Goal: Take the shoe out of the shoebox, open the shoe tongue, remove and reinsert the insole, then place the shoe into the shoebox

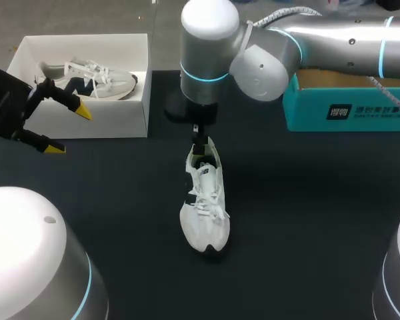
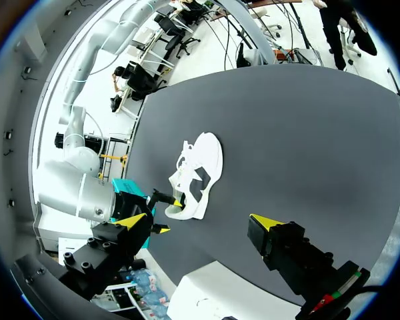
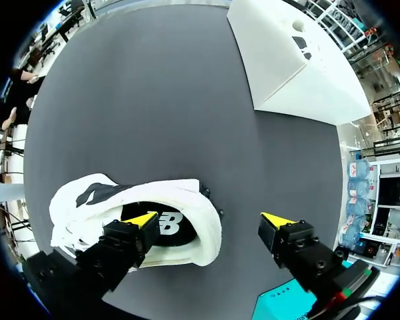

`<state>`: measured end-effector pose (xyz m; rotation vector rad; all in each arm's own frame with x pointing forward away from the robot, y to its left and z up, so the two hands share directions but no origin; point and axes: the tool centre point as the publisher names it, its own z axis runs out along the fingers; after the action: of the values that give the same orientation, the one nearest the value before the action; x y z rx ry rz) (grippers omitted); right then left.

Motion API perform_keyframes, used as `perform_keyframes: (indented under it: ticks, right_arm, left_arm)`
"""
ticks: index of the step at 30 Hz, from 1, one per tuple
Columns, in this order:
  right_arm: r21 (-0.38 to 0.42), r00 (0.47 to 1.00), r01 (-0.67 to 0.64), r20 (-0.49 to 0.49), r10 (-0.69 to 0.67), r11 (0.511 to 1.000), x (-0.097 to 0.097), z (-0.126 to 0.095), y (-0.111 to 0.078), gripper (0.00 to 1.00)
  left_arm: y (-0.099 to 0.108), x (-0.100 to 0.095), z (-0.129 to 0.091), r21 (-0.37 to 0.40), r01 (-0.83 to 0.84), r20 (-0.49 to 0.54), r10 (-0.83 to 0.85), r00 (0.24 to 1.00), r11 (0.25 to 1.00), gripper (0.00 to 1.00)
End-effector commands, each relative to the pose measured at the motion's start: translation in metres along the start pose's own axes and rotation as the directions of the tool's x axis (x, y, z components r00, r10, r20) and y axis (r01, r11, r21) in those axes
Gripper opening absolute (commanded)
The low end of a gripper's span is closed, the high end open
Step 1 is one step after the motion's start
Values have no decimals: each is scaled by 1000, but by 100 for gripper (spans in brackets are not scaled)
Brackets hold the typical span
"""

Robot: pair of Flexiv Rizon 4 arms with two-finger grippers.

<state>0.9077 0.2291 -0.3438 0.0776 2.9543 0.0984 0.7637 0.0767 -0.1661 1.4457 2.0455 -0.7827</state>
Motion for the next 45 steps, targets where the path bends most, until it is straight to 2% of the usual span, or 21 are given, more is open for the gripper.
perform_keyframes:
  ticks: [1,8,17,20,21,23,24,27,28,29,39,42,45]
  right_arm:
    - [12,1000,13,0,-13,1000,-7,10,2,100]
    - [3,999,37,-5,-37,999,-16,14,-3,100]
    - [26,1000,26,-15,-26,999,-15,28,-14,99]
    - [36,999,29,-22,-29,999,-13,34,-14,91]
    - [38,999,31,-22,-30,999,-11,35,-13,87]
    - [40,999,32,-23,-31,999,-10,39,-11,67]
    - [42,999,33,-24,-32,999,-10,41,-11,50]
    - [51,999,31,-25,-29,998,-8,45,-10,26]
    - [58,999,28,-22,-27,998,-7,46,-10,7]
    - [59,999,28,-21,-26,998,-7,46,-10,0]
    - [38,998,-54,-24,55,998,6,44,-25,0]
    - [22,997,-75,-28,76,997,10,31,-28,0]
    - [13,998,-65,-16,65,998,10,6,-28,0]
  left_arm:
    - [0,0,0,-1,1,-4,-1,1000,1000,100]
    - [0,0,0,-1,1,-4,-1,1000,1000,100]
    - [0,0,0,-1,1,-4,-1,1000,1000,100]
    - [0,0,0,-1,1,-4,-1,1000,1000,100]
    - [0,0,0,-1,1,-4,-1,1000,1000,100]
    - [0,0,0,-1,1,-4,-1,1000,1000,100]
    - [0,0,0,-1,1,-4,-1,1000,1000,100]
    - [0,0,0,-1,1,-4,-1,1000,1000,100]
    - [0,0,0,-1,1,-4,-1,1000,1000,100]
    - [0,0,0,-1,1,-4,-1,1000,1000,100]
    - [0,0,0,-1,1,-4,-1,1000,1000,100]
    - [0,0,0,-1,1,-4,-1,1000,1000,100]
    - [0,0,0,-1,1,-4,-1,1000,1000,100]
